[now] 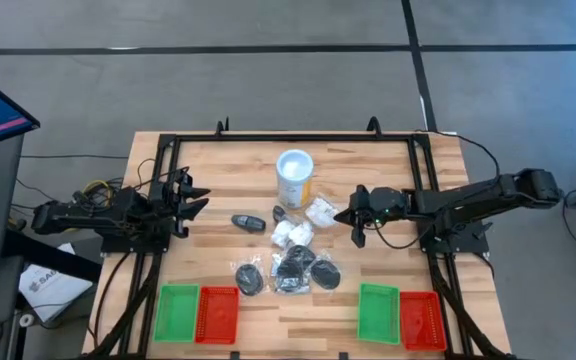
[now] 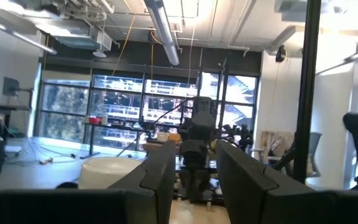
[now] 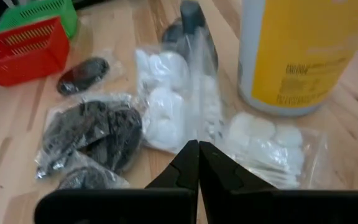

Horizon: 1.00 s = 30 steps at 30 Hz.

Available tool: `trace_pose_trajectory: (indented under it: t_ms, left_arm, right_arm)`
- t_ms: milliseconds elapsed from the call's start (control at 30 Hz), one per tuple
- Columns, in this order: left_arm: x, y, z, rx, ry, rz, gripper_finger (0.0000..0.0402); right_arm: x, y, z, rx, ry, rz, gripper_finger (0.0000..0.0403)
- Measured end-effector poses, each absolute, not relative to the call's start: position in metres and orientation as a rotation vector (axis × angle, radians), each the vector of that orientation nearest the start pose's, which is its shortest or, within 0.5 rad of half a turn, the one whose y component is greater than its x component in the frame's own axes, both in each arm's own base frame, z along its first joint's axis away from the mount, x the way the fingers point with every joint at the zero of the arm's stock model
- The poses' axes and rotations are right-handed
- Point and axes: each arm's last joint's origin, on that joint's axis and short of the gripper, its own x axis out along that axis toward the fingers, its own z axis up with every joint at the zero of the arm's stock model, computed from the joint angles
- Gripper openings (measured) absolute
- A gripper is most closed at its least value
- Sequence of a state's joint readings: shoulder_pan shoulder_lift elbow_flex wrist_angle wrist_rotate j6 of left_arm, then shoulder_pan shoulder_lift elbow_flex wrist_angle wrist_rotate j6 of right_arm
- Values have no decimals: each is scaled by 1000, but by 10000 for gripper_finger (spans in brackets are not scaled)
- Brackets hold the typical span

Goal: Pick & Place Travel size toiletries
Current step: Put the cotton pack into the left green bin

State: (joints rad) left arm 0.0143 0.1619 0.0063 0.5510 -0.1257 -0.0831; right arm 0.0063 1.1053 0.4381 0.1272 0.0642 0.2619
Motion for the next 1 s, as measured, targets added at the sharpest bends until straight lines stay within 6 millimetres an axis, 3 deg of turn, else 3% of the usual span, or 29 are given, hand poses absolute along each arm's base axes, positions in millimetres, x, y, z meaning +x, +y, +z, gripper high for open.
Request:
trace_pose_trajectory:
  t_ms: [267, 567, 1000]
  left_arm:
    - [109, 5, 197, -217, -322, 108, 108]
    - [127, 6, 194, -267, -298, 114, 108]
    - [194, 2, 200, -241, -38, 0, 108]
  right_arm:
    - [216, 0, 201, 226, 469, -108, 0]
    - [247, 13, 241, 94, 452, -26, 0]
    - [280, 20, 261, 7, 490, 8, 0]
